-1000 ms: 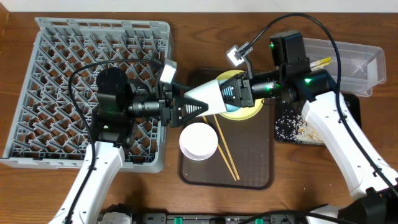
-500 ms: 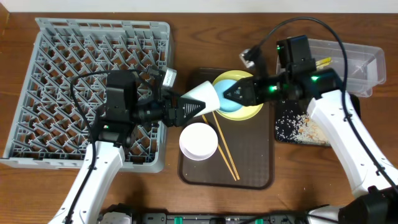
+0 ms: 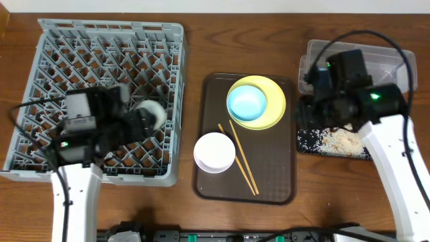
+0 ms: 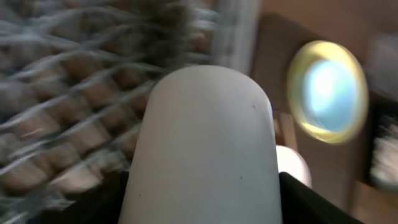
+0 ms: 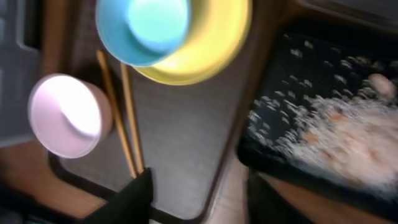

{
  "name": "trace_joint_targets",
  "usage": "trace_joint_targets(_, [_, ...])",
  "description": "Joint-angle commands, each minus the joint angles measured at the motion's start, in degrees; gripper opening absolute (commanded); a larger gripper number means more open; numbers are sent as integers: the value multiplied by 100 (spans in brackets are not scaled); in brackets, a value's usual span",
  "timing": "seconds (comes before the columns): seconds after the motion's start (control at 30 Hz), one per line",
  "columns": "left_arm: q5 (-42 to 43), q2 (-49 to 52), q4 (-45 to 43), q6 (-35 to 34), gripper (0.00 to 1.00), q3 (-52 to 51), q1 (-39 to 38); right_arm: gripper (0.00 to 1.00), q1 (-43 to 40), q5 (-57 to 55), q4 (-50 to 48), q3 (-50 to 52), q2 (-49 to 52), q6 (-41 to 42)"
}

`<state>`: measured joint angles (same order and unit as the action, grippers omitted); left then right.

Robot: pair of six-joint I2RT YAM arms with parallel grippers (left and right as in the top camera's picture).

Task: Sort waste into correct bins and load items into the dishwasher
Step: 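Place the pink bowl into the dish rack with the left gripper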

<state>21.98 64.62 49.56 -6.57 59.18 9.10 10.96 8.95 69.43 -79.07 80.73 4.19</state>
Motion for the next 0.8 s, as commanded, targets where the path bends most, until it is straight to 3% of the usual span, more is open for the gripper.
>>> trace_joint_targets(0.0, [-1252,9,302,166,15,129,459,59,-59,-404,116,-105,-26,-168])
trace_joint_targets(0.27, [-1867,321,452,164,15,127,728,65,-55,-402,120,-103,-24,-168])
trace_joint_targets(0.57, [-1991,1027,627,164,17,103,728,66,-55,-400,175,-103,-24,-168])
trace_joint_targets(0.7, [-1991,1508,354,164,43,103,728,66,-55,-400,234,-103,-24,-168])
trace_joint_targets(0.73, [-1989,1657,258,164,53,103,728,66,-50,-400,254,-103,-24,-168])
trace_joint_targets(0.77, [-1991,1766,199,164,57,103,728,66,-50,-400,267,-103,-24,-168])
